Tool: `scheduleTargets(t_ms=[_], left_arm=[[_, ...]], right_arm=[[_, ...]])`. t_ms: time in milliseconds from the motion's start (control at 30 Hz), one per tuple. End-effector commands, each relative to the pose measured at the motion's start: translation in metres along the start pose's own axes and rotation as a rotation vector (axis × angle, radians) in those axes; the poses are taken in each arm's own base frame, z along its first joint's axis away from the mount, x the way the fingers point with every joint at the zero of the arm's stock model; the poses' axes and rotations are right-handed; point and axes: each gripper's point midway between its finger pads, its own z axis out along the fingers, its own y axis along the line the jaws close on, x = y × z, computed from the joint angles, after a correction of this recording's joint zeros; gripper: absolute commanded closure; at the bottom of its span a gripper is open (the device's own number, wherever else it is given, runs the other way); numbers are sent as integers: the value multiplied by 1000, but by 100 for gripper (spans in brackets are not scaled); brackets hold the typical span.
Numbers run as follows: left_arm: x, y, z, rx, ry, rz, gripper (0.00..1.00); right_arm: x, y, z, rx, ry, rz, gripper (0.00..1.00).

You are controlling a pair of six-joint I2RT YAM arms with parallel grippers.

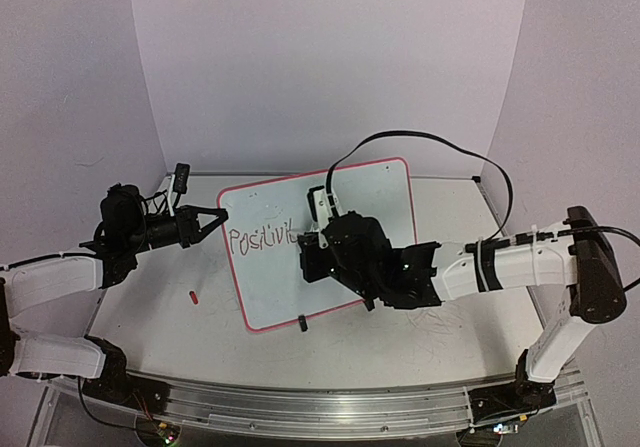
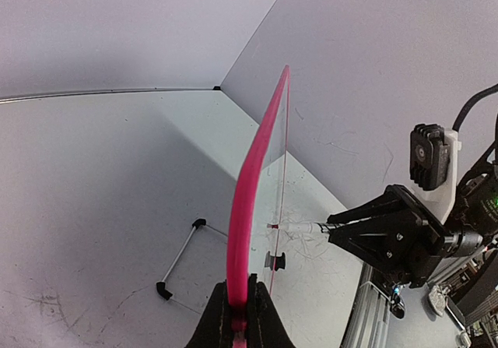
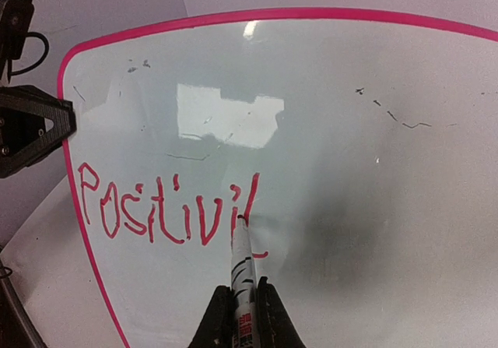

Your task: Write a sentence on the whiteboard

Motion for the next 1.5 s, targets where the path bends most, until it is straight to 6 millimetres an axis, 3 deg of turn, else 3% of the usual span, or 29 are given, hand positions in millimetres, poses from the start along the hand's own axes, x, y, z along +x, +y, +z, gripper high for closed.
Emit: scheduleTargets(t_ms=[0, 267, 467, 633, 1000, 1467], left_arm=[[-14, -14, 1, 42, -29, 78, 100], [-14, -13, 1, 40, -28, 78, 100], [-14, -13, 2, 40, -26, 76, 100], [-13, -13, 2, 41, -25, 75, 100], [-14, -14, 1, 42, -30, 79, 100], [-13, -14, 1, 40, -29, 80, 100]], right_arm=[[-17, -1, 5, 32, -39, 27, 100], [-20, -23, -4, 136, -45, 33, 100], [-28, -13, -21, 11, -72, 80, 100], [-20, -10, -10, -5, -46, 69, 100], [-23, -12, -2, 35, -61, 51, 100], [-1, -23, -2, 79, 3, 65, 100]])
